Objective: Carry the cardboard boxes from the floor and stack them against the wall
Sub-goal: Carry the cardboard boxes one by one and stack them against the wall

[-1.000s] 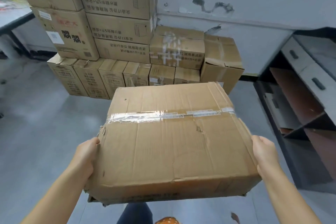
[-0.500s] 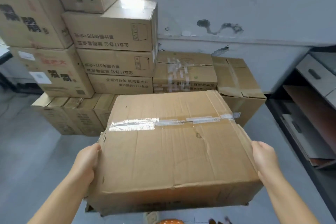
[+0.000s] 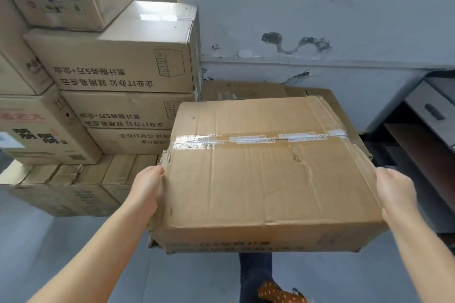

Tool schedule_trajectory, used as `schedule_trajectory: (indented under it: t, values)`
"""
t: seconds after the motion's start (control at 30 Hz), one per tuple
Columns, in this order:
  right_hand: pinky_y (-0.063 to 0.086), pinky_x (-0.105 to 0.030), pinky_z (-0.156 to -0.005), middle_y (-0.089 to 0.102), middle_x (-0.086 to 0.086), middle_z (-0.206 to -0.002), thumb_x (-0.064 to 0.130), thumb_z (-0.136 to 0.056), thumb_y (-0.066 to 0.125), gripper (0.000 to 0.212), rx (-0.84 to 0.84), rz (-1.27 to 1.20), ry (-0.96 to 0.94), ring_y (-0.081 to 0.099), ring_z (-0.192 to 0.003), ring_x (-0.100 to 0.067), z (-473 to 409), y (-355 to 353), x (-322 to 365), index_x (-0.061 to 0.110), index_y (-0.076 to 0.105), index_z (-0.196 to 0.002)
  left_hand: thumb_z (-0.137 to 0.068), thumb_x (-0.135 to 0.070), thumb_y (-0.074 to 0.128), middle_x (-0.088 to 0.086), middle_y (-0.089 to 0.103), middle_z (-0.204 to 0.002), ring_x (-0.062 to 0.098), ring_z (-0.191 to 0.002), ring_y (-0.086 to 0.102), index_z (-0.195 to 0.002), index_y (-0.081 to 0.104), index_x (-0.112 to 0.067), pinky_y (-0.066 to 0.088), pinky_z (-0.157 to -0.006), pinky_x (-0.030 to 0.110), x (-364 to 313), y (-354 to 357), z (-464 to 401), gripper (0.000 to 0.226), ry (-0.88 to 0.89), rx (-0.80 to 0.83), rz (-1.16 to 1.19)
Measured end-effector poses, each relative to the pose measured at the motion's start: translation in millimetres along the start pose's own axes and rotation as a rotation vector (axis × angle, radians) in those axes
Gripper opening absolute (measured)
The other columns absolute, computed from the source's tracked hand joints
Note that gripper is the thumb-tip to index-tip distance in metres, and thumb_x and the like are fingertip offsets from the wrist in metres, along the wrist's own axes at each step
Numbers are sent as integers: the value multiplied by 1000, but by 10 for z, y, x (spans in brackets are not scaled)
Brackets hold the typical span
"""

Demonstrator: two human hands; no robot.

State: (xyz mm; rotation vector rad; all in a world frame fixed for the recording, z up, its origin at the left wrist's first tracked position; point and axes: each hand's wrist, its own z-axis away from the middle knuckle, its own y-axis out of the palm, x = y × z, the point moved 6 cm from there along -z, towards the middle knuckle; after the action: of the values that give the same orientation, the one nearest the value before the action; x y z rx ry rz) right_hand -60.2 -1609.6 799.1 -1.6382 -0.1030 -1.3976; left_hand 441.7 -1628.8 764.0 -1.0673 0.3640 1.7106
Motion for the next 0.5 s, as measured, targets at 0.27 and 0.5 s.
schedule_trajectory:
  t: [0.27,0.5]
  values:
    - [19,-34,-56,31,-12,-59,22,-86,43,31,1,78,-126,29,-55,-23,-1687,548,580,10,33,-59,-90,-16,45,6,47,-68,20,-63,37,-63,46,-13,26,-56,30,-643,1150,-791,28,-48,-45,140]
    - [40,-39,-65,50,-6,-71,33,-93,45,30,72,95,36,54,-62,-15,-3512,741,753,12,55,-74,-88,-12,46,12,51,-78,20,-71,44,-74,51,-12,30,-63,32,-897,2116,-1042,15,-108,15,251]
